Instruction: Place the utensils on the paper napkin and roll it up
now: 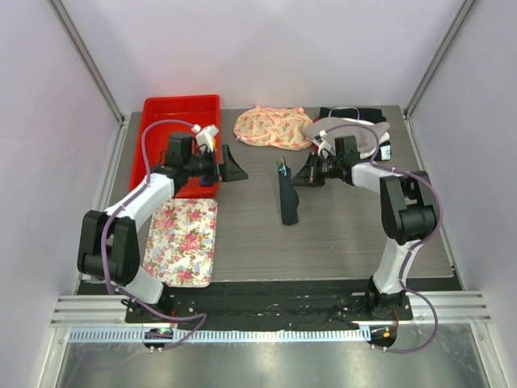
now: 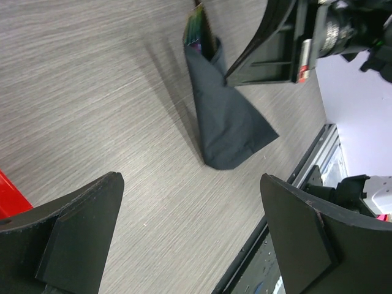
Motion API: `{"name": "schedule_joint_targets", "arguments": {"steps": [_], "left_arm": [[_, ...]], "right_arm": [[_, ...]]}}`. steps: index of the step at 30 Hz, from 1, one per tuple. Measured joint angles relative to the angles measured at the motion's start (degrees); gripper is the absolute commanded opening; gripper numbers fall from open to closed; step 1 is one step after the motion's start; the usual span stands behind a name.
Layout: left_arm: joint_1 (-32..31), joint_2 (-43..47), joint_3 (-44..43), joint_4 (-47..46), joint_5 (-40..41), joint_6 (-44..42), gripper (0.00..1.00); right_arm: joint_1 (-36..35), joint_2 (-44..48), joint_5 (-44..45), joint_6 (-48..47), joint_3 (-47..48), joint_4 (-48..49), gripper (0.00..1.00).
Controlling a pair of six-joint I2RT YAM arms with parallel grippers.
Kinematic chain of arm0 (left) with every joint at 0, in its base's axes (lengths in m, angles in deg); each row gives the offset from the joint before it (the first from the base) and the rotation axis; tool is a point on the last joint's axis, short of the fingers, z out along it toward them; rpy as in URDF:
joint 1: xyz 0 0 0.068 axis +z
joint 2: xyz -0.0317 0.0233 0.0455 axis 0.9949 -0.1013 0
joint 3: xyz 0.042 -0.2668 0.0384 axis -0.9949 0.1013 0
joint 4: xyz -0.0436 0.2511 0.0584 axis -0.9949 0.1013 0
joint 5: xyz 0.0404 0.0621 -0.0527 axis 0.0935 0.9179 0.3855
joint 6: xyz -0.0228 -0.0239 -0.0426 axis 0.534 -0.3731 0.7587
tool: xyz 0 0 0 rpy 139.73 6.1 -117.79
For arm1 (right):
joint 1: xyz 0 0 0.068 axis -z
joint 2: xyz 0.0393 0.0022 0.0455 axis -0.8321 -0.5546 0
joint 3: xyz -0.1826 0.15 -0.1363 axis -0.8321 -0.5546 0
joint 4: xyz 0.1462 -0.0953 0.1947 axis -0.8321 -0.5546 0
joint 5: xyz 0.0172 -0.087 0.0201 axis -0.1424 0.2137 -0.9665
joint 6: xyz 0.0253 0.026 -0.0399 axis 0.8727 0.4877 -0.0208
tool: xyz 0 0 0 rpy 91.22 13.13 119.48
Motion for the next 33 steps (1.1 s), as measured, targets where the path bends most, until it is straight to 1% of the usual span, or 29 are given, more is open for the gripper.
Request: {"name": "schedule_joint_targets", "arguments": {"steps": [10,16,18,26,33], "left_arm": [[0.0,1.95,6.64,-6.56,-1.9,-0.02,0.98],[-0.02,8.44,15.93,-18.88,-5.31,1.38,0.98],[-0.11,9.55,17.77,-23.47,-6.99,2.12,0.98],[-1.9,9.9,18.97,-37.73,-12.22,4.07,0.99],[-5.66,9.9,19.12,-46.05,-13.77,5.01,0.99]], "right_arm": [[0.0,5.88,-3.58,1.36,-0.02,0.7,0.01],[-0.33,10.23,-6.56,1.84,0.07,0.28,0.01],[-0.85,11.96,-7.43,2.23,0.28,0.17,0.01],[-5.49,18.08,-11.39,5.75,0.94,1.84,0.01],[-8.35,19.67,-14.27,13.07,1.29,8.96,0.01]]}}
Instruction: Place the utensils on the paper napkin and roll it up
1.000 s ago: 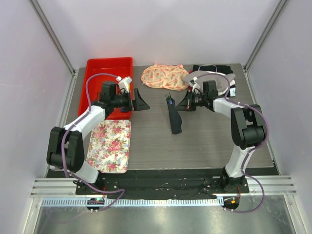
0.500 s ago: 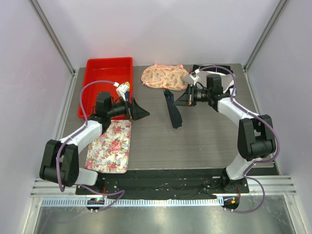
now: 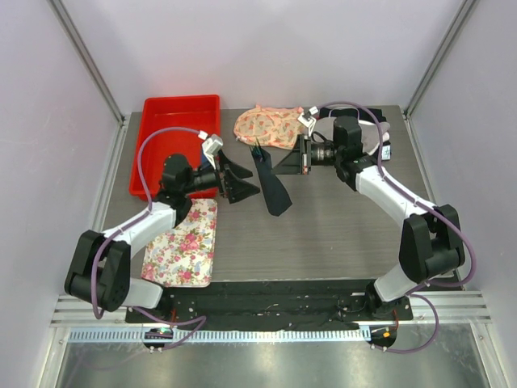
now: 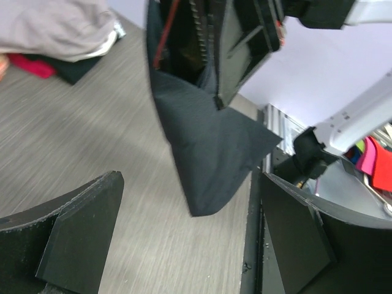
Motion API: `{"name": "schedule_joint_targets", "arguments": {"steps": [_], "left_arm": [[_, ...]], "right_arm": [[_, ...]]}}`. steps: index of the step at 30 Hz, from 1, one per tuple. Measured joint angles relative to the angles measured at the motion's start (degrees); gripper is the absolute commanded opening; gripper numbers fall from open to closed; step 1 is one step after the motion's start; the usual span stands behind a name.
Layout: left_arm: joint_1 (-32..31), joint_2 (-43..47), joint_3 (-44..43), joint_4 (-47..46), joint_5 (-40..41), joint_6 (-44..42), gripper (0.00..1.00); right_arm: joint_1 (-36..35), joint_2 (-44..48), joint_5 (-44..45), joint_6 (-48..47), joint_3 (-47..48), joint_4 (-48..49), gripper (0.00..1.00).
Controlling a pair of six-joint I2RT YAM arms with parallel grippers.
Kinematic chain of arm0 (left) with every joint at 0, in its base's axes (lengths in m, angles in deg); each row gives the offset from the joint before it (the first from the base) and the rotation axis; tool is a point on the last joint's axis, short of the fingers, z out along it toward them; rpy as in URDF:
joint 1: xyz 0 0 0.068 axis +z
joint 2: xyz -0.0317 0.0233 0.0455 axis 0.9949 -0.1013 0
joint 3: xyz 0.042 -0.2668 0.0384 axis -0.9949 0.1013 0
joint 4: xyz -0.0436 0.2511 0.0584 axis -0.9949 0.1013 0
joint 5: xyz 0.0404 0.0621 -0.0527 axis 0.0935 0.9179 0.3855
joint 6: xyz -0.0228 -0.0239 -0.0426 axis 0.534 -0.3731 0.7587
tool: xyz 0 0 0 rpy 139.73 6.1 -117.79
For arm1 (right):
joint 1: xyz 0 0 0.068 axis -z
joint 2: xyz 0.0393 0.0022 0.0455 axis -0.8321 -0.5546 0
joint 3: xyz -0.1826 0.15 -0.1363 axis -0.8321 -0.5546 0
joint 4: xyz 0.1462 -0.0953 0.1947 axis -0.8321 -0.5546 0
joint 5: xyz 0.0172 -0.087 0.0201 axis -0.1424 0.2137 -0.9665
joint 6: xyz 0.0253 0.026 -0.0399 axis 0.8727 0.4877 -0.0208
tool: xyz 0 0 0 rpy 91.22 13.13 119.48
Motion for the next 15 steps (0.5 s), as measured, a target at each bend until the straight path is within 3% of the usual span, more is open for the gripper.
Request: {"name": "schedule_joint_targets", "arguments": {"steps": [15], "left_arm": [[-3.15,-0.07,-2.95,-8.31,-1.7,6.95,0.95]], "right_arm": [[-2.93,0.26,-2.86,12.87,0.0,13.46,0.01]]}}
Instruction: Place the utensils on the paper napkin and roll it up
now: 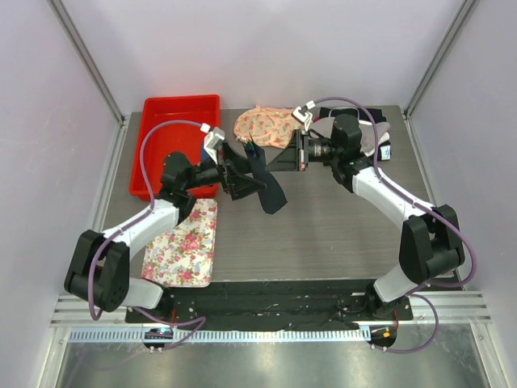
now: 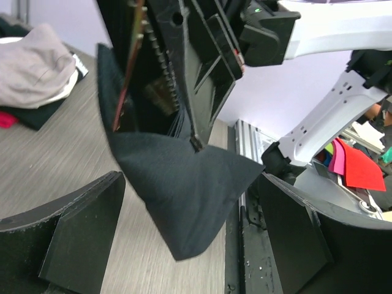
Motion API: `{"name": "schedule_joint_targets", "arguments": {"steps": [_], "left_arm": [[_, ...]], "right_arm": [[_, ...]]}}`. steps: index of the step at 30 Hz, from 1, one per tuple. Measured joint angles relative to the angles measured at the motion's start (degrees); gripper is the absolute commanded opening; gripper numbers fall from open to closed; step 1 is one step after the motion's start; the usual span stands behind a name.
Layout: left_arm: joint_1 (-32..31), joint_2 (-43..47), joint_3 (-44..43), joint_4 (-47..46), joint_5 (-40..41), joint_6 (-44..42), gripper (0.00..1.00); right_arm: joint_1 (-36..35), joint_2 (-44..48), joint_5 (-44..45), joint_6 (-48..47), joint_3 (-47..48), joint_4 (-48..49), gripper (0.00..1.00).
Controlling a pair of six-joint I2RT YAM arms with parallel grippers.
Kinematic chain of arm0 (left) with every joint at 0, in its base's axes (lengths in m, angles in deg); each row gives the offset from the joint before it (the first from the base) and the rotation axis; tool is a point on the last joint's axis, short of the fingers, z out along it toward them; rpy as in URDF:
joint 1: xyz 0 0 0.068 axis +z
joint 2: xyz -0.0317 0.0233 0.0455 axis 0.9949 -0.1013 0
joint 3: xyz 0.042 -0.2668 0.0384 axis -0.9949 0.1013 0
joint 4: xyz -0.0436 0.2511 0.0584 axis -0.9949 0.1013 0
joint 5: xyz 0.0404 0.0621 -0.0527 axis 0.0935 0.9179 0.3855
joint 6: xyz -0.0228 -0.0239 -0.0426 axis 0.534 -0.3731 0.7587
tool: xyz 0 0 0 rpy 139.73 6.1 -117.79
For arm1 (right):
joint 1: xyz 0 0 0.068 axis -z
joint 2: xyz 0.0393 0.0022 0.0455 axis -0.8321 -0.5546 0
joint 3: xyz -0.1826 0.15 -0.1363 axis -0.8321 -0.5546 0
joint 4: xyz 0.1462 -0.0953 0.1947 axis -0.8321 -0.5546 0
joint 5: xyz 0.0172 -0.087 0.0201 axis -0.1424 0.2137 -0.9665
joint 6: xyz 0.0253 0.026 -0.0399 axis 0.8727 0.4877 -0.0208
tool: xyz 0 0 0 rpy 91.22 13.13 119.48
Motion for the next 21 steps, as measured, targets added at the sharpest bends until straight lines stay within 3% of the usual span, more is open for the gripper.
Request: {"name": "schedule_joint_targets", "arguments": {"steps": [5,10,16,21], "left_arm": [[-0.68,-0.52,-0.94,-1.25,-0.07,0.59,0.9],[-0.68,-1.01,-0.96,-1.38,-0.04,1.64,0.74],[-1.05,-1.01,-1.01,-3.48,0.04,3.8,0.83],[-1.42,-1.01,-1.77,-3.82,0.07,4.83,0.72]], "right_arm": [[-0.39,0.0,-0.35,3.87,0.0,4.35,0.01],[-0.52,0.0,-0.59,6.73,0.0,7.74,0.01],[-1.16,0.0,-0.98,8.74,-0.28,10.03,0.01],[-1.92,0.0,-1.2,10.36,-0.46,11.63,0.01]]}}
